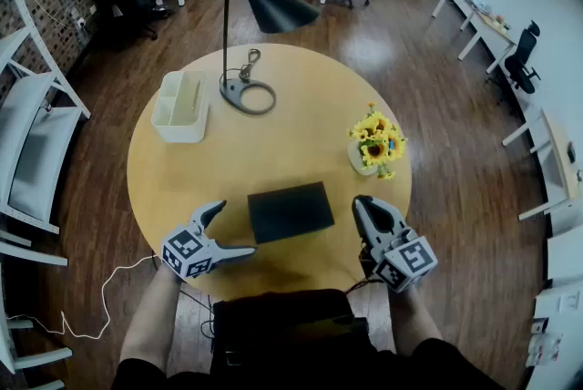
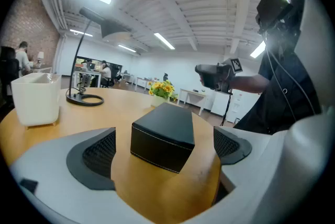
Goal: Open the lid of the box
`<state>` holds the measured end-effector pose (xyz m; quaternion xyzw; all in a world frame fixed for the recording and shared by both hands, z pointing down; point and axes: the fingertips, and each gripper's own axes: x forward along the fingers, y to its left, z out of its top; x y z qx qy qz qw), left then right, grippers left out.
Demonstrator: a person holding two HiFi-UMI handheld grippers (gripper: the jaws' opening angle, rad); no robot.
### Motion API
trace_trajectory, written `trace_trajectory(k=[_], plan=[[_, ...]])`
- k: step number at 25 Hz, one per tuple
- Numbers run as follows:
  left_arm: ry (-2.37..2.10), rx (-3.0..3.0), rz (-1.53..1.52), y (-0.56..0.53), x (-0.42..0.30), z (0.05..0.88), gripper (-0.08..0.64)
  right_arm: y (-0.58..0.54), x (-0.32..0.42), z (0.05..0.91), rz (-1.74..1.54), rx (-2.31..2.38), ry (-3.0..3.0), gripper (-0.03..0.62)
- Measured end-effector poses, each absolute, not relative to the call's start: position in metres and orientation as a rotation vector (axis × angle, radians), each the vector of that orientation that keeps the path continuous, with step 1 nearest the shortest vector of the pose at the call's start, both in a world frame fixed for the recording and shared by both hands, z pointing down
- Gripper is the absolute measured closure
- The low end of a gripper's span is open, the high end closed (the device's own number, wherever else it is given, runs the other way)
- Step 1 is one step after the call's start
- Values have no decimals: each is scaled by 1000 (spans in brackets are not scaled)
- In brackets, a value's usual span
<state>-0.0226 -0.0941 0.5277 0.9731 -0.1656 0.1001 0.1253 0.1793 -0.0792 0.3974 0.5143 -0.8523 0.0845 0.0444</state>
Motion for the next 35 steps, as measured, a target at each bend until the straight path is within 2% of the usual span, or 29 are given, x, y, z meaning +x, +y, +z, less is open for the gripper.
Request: trace_trajectory(k=[2, 8, 19, 20, 21, 22, 24, 33, 35], plan=[[-462, 2885, 337, -101, -17, 535, -54, -83, 166, 407, 275, 1532, -2596, 581], [-278, 2966, 434, -104, 1, 567, -55, -83, 144, 434, 269, 1489, -2547, 581], [-93, 3038, 247, -103, 17, 566, -55, -80, 105, 482, 222, 1274, -2403, 581], [-81, 3037, 229, -103, 17, 565, -55, -80, 99, 489, 223, 1220, -2391, 567], [-70, 3037, 213, -102, 18, 564, -55, -81, 92, 498, 223, 1155, -2373, 472], [-63, 3038, 197, -102, 19, 564, -55, -81, 84, 506, 214, 1090, -2352, 419], [-51, 3039, 166, -102, 19, 563, -55, -84, 69, 518, 153, 989, -2312, 400], [-60, 3075, 89, -102, 19, 567, -55, -69, 25, 550, -137, 546, -2239, 399], [-68, 3083, 86, -102, 19, 566, -55, -65, 21, 551, -148, 467, -2239, 336]])
